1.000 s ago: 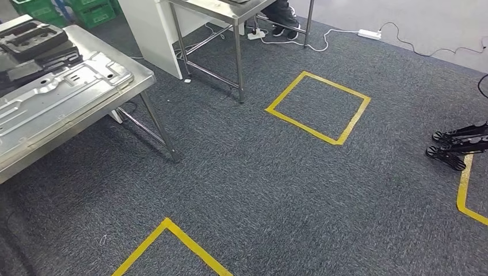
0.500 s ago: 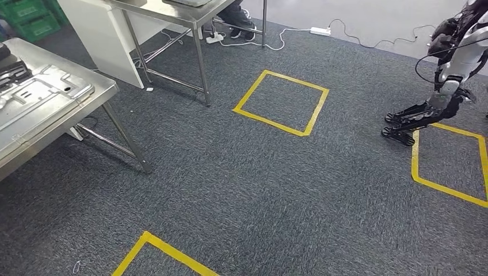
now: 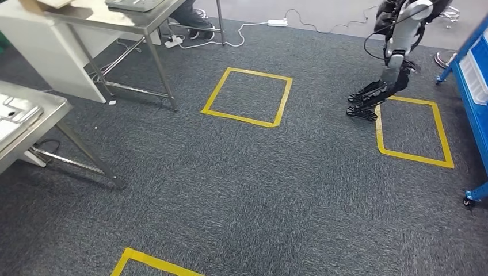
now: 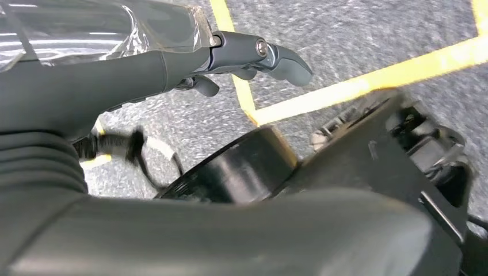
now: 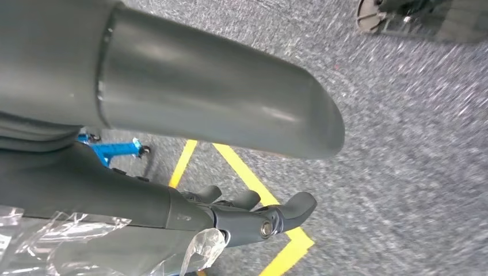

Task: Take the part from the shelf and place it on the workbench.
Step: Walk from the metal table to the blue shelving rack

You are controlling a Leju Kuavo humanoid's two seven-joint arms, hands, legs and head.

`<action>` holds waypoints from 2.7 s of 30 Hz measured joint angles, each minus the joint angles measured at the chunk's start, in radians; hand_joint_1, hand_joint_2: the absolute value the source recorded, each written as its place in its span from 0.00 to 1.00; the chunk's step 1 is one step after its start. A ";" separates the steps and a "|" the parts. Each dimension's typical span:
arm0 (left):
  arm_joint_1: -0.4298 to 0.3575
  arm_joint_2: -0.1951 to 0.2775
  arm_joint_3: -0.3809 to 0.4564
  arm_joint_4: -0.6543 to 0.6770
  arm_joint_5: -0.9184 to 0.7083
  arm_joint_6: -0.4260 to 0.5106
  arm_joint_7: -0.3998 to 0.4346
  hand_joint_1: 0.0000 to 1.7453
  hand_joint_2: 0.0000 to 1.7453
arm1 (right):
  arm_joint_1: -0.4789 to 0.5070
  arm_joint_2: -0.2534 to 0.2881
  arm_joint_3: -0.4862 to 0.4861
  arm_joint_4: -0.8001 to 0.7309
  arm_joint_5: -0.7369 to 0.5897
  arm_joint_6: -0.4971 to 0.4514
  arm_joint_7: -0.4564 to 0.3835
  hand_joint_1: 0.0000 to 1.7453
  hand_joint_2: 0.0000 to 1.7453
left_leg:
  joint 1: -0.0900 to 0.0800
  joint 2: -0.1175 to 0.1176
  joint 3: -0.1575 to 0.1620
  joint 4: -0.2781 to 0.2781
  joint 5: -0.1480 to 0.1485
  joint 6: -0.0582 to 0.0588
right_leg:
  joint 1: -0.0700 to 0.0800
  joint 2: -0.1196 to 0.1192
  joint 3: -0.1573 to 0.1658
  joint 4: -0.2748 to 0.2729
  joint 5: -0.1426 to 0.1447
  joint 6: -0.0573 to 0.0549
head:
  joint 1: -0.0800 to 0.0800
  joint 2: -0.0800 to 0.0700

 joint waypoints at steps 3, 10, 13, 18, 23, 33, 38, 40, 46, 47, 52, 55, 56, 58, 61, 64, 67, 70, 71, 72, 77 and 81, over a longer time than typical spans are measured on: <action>0.007 0.000 0.000 0.000 -0.001 0.000 0.005 0.00 0.00 | -0.004 0.001 0.000 0.000 -0.001 0.002 0.005 0.00 0.00 | 0.007 -0.056 -0.093 0.207 -0.099 -0.010 | 0.002 0.034 -0.006 0.000 0.006 -0.010 | -0.002 0.000; 0.006 0.000 0.000 0.000 -0.002 0.000 0.040 0.00 0.50 | -0.003 0.004 0.000 0.000 -0.010 0.003 0.008 0.00 0.00 | 0.002 -0.134 0.003 -0.031 0.043 0.018 | 0.008 0.123 -0.013 0.002 0.017 0.001 | -0.004 0.000; 0.004 0.000 0.000 0.000 -0.001 0.000 0.026 0.00 0.00 | 0.002 0.003 0.001 0.000 -0.011 0.008 0.023 0.00 0.00 | -0.001 -0.117 0.007 -0.050 0.052 0.030 | 0.005 0.141 -0.023 0.003 0.023 0.017 | -0.003 0.000; 0.006 -0.001 0.000 0.000 -0.002 0.003 0.018 0.00 0.00 | 0.001 0.001 0.001 0.001 -0.015 0.008 0.024 0.00 0.00 | -0.002 -0.052 0.003 -0.061 0.065 0.052 | 0.003 0.037 -0.130 0.238 -0.109 0.034 | 0.002 0.000; 0.006 -0.004 0.000 0.000 0.000 0.003 0.009 0.00 0.00 | 0.001 0.000 0.001 0.001 -0.009 0.004 0.003 0.00 0.00 | -0.004 0.012 0.003 -0.059 0.061 0.047 | -0.002 -0.010 -0.054 0.130 -0.045 0.044 | 0.002 0.000; 0.004 -0.008 0.001 0.000 0.001 0.002 0.000 0.00 0.00 | -0.006 -0.001 0.013 0.001 0.001 -0.003 0.003 0.00 0.00 | 0.006 -0.049 -0.082 0.173 -0.080 -0.003 | 0.001 0.031 0.000 -0.005 0.008 -0.007 | -0.003 0.000; 0.005 -0.008 0.001 0.000 0.001 0.002 0.001 0.00 0.00 | -0.003 -0.004 0.017 0.001 -0.001 0.000 0.023 0.00 0.00 | 0.009 -0.089 -0.055 0.111 -0.011 0.005 | 0.001 0.101 -0.003 -0.004 0.015 -0.003 | -0.004 0.000; 0.003 -0.009 0.002 0.000 0.001 0.002 0.006 0.00 0.00 | -0.005 -0.005 0.017 0.001 -0.001 0.000 0.022 0.00 0.00 | 0.009 -0.134 -0.002 -0.014 0.039 0.012 | 0.003 0.124 -0.007 -0.002 0.019 0.005 | -0.004 0.000; 0.000 -0.013 0.002 0.000 0.000 0.002 0.021 0.00 0.00 | 0.001 -0.014 0.018 0.002 -0.003 0.004 0.024 0.00 0.00 | 0.005 -0.096 0.006 -0.057 0.064 0.041 | 0.000 0.086 -0.050 0.060 -0.016 0.034 | 0.000 0.000; 0.001 -0.013 0.002 0.000 0.000 0.002 0.020 0.00 0.00 | 0.000 -0.015 0.018 0.002 -0.006 0.004 0.023 0.00 0.00 | 0.004 -0.083 0.005 -0.058 0.065 0.045 | 0.000 0.055 -0.077 0.122 -0.052 0.037 | 0.002 0.000; 0.005 -0.013 0.002 0.001 -0.001 0.002 0.018 0.00 0.00 | -0.001 -0.016 0.019 0.002 -0.010 0.004 0.018 0.00 0.00 | 0.002 -0.013 0.001 -0.057 0.063 0.047 | -0.006 0.024 -0.120 0.252 -0.090 0.054 | 0.004 0.000; 0.003 -0.014 0.003 0.003 -0.001 0.002 0.018 0.00 0.00 | -0.002 -0.019 0.023 0.002 -0.012 0.004 0.015 0.00 0.00 | -0.003 0.016 0.005 -0.052 0.056 0.036 | -0.002 -0.041 -0.008 0.048 -0.014 0.047 | 0.004 0.000; 0.003 -0.014 0.003 0.003 -0.001 0.002 0.020 0.00 0.00 | -0.003 -0.020 0.025 0.002 -0.012 0.004 0.014 0.00 0.00 | -0.007 0.027 0.006 -0.050 0.053 0.031 | 0.001 -0.056 0.007 0.015 -0.008 0.041 | 0.003 0.000; 0.002 -0.013 0.003 0.003 -0.002 0.002 0.023 0.00 0.00 | -0.003 -0.021 0.025 0.002 -0.017 0.005 0.013 0.00 0.00 | -0.009 0.050 0.009 -0.049 0.047 0.021 | 0.006 -0.044 0.008 0.003 -0.007 0.026 | 0.002 0.000; -0.002 -0.014 0.003 0.004 -0.002 0.001 0.020 0.00 0.00 | -0.002 -0.023 0.025 0.002 -0.023 0.013 0.016 0.00 0.00 | 0.000 0.019 -0.005 0.006 0.005 0.003 | 0.000 -0.011 0.007 0.000 -0.001 0.010 | 0.001 0.000; 0.004 -0.016 0.003 0.005 -0.001 0.001 0.016 0.00 0.00 | -0.006 -0.024 0.025 0.002 -0.025 0.022 0.024 0.00 0.00 | 0.008 -0.047 -0.093 0.205 -0.090 -0.010 | -0.002 0.024 0.002 0.000 0.005 0.001 | -0.001 0.000; 0.008 -0.016 0.003 0.005 0.000 0.001 0.011 0.00 0.00 | -0.003 -0.025 0.025 0.002 -0.025 0.022 0.024 0.00 0.00 | 0.011 -0.061 -0.110 0.229 -0.065 -0.011 | -0.002 0.066 0.002 0.001 0.007 0.001 | -0.002 0.000; 0.007 -0.016 0.003 0.005 -0.001 0.001 0.012 0.00 0.00 | -0.004 -0.024 0.026 0.002 -0.025 0.017 0.010 0.00 0.00 | 0.016 -0.115 -0.030 0.030 0.035 -0.004 | 0.000 0.105 0.002 0.003 0.008 0.008 | -0.001 0.000; 0.007 -0.015 0.004 0.005 -0.001 0.001 0.016 0.00 0.00 | -0.005 -0.024 0.026 0.002 -0.025 0.015 0.005 0.00 0.00 | 0.017 -0.132 -0.017 -0.009 0.049 -0.001 | 0.001 0.116 -0.001 0.005 0.009 0.013 | 0.000 0.000; 0.007 -0.015 0.004 0.005 -0.001 0.001 0.021 0.00 0.00 | -0.005 -0.024 0.026 0.002 -0.026 0.013 0.001 0.00 0.00 | 0.016 -0.141 -0.012 -0.027 0.053 0.002 | 0.001 0.125 -0.005 0.006 0.011 0.019 | 0.000 0.000; 0.004 -0.015 0.004 0.005 -0.001 0.001 0.039 0.00 0.00 | 0.003 -0.026 0.026 0.002 -0.030 0.011 -0.004 0.00 0.00 | 0.013 -0.096 -0.013 -0.039 0.066 0.035 | -0.003 0.066 -0.049 0.092 -0.045 0.044 | 0.003 0.000; 0.013 -0.015 0.004 0.005 -0.002 0.002 0.044 0.00 0.00 | -0.001 -0.025 0.027 0.002 -0.031 0.014 0.004 0.00 0.00 | 0.006 -0.040 -0.019 -0.039 0.066 0.041 | -0.005 0.033 -0.138 0.298 -0.137 0.054 | 0.005 0.000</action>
